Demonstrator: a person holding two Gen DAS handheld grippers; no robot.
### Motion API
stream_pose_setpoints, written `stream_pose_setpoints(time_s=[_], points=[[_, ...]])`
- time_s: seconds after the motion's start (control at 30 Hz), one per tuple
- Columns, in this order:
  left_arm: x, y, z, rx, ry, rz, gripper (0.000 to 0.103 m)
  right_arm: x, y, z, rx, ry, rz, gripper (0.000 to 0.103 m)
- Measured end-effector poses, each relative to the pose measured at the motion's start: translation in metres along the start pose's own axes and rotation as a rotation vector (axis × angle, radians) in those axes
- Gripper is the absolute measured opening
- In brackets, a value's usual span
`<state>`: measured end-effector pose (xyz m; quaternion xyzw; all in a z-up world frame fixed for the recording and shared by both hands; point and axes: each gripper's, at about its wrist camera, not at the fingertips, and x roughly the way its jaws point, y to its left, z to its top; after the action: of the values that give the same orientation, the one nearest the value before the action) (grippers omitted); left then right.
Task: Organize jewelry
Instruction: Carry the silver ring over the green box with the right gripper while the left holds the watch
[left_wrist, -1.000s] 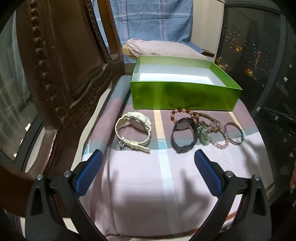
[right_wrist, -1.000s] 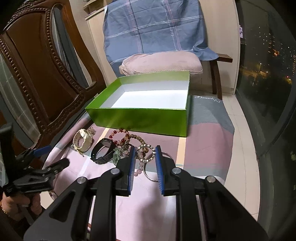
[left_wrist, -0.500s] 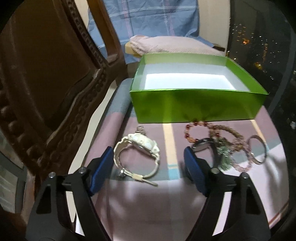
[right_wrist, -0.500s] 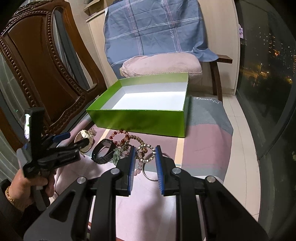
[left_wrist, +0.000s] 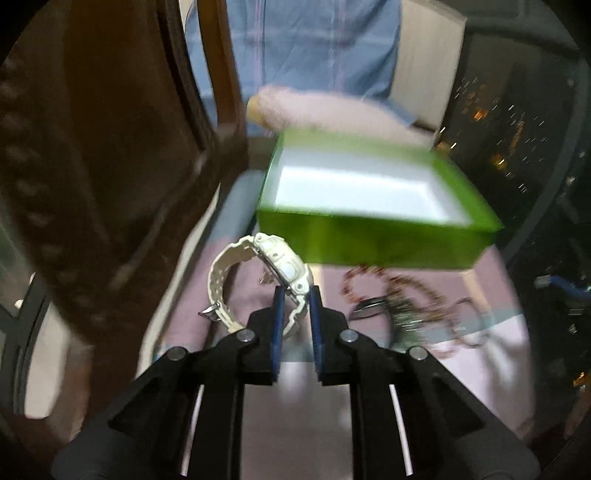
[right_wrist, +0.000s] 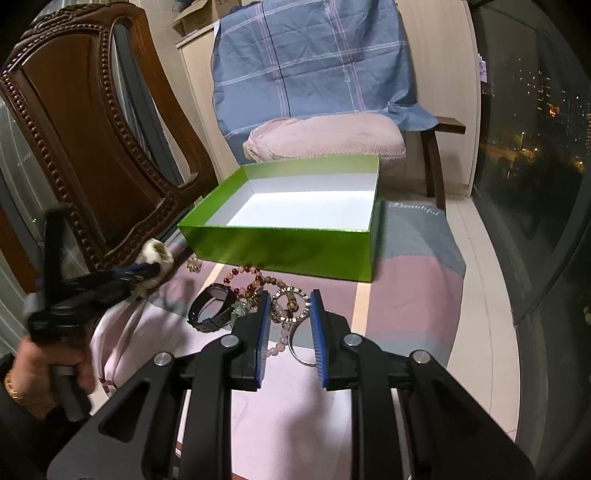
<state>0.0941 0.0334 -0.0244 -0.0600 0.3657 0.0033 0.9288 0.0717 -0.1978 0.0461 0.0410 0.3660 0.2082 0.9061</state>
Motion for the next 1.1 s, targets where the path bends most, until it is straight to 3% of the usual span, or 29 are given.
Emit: stream_pose_setpoints(time_s=[0.17, 0.33, 1.1], points=[[-0.072, 0.004, 0.000, 0.005, -0.133, -0.098, 0.013, -0.023, 0.009, 0.004, -0.015, -0.054, 0.008, 0.021], [-0.115, -0.002, 0.003, 0.048, -0.229, -0.131, 0.013, -0.049, 0.021, 0.006, -0.036, -0.112, 0.015, 0.021], [-0.108, -0.028, -0.010, 0.144, -0.149, -0.197, 0.014, -0.050, 0.030, 0.004, -0.055, -0.135, -0.031, 0.021]])
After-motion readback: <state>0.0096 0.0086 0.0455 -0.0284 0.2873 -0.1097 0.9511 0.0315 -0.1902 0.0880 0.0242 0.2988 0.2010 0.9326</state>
